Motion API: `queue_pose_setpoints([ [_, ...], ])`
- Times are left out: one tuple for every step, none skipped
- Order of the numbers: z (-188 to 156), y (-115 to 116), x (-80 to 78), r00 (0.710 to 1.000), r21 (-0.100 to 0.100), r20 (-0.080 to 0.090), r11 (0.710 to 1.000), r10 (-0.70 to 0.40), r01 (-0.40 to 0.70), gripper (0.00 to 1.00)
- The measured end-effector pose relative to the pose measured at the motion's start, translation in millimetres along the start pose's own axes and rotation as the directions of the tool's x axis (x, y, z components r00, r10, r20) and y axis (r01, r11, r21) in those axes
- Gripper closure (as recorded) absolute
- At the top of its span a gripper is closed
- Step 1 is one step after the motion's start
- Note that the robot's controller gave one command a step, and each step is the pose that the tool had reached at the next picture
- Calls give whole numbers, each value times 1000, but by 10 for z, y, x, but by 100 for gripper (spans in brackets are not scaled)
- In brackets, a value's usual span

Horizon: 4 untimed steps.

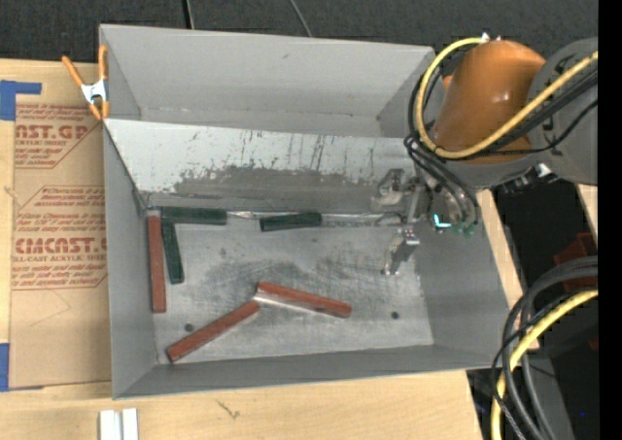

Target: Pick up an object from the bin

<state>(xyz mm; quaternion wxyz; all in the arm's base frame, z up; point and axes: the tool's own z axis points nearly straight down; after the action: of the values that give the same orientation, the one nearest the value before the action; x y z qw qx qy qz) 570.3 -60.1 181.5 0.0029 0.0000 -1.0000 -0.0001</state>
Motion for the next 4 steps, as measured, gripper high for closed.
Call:
queue_pose_setpoints([
  [-44,2,-17,1000,1,8,1000,-1,1,0],
  [514,436,207,992,2,10,992,-124,124,0],
  [510,545,347,999,-1,5,999,-37,37,0],
  [530,835,432,991,1,6,991,-132,132,0],
])
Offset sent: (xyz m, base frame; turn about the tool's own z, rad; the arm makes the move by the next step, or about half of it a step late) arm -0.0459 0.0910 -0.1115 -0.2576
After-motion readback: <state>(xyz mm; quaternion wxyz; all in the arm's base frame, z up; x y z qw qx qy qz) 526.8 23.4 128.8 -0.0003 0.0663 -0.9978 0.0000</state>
